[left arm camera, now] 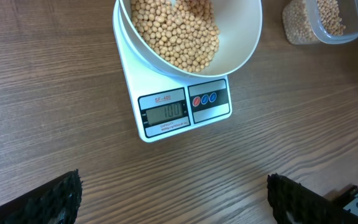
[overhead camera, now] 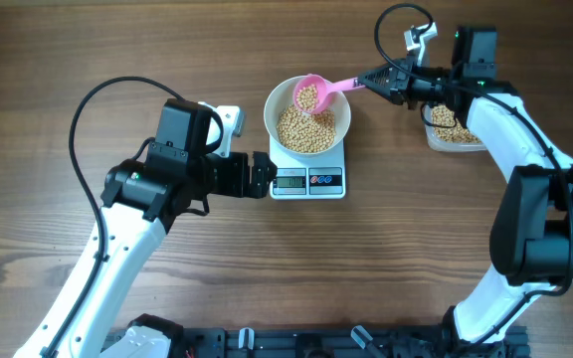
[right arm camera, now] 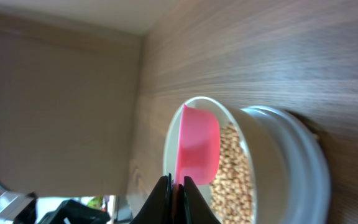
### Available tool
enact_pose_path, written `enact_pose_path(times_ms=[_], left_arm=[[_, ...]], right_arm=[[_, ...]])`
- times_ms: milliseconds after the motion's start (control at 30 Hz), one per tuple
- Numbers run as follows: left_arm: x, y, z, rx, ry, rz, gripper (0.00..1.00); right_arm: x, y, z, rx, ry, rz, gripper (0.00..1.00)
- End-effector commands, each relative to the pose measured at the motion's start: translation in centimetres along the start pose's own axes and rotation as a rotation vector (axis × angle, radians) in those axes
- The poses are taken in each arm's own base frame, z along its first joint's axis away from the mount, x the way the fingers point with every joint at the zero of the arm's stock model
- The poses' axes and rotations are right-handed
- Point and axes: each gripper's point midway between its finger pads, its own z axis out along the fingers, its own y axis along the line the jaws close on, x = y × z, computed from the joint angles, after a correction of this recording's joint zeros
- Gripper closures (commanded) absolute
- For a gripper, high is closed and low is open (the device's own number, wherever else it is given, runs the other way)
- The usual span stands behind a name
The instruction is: Scoop item into bowl and weigh 150g on scale
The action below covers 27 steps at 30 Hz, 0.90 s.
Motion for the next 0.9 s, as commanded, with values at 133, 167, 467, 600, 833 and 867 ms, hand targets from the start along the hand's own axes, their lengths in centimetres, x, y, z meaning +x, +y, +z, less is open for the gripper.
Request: enact_pose_path(times_ms=[133,167,467,600,833,867], left_arm=[[0.3,-0.2,0.2,0.012,0.01,0.017,0.0],[0.3,-0.2,0.2,0.012,0.01,0.017,0.0],[0.3,-0.2,0.2,0.012,0.01,0.017,0.0],[0.3,-0.2,0.2,0.012,0.01,0.017,0.0],[0.3,-0.2,0.2,0.012,0.01,0.017,0.0],[0.3,-0.2,0.2,0.012,0.01,0.017,0.0]], right_arm=[[0.3,1.9,-0.3,-0.12,0.044,-0.098,0.96],[0.3,1.9,-0.4,-0.124,0.044,-0.108,0.96],[-0.2,4.6,-1.7,-0.12,-0.005,-0.386,0.96],[-0.5,5.3,-2.4,-0.059,-0.042,-0.521,0.96],[-0.1,7.6,-3.4,-0.01,-0.067,-0.876,0.96],[-0.2,8.1,-3.3,0.012,-0.076,-0.943,0.96]])
